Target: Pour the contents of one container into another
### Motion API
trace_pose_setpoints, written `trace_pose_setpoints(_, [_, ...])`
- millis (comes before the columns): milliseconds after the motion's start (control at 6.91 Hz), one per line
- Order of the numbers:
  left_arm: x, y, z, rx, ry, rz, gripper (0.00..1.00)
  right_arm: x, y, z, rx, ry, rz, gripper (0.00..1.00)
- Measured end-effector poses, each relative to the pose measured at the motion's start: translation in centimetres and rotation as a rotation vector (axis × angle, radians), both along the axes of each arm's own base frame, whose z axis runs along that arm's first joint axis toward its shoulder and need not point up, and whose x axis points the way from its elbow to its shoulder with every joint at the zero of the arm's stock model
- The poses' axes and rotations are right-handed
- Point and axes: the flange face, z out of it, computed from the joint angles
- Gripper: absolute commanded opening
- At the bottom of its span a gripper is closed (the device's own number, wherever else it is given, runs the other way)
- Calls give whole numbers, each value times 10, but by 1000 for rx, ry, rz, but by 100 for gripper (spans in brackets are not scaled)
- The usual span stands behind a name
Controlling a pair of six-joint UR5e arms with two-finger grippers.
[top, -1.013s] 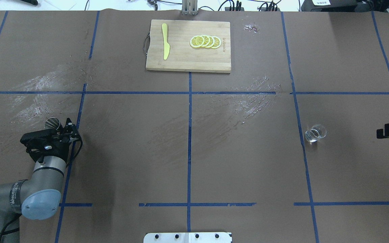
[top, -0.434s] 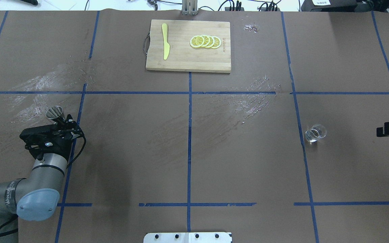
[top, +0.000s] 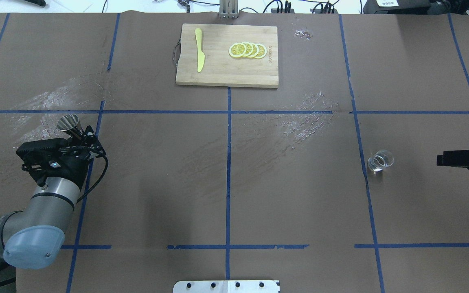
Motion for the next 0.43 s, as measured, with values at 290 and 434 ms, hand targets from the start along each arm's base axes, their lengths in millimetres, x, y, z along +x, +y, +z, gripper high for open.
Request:
trace_pose_setpoints(290, [-10,-3,-11,43,43,10,0,-55,19,7,76,61,69,100])
trace_pose_setpoints(434, [-16,-7,-13,73,26,21,0,-73,24,15,123,78,105,100])
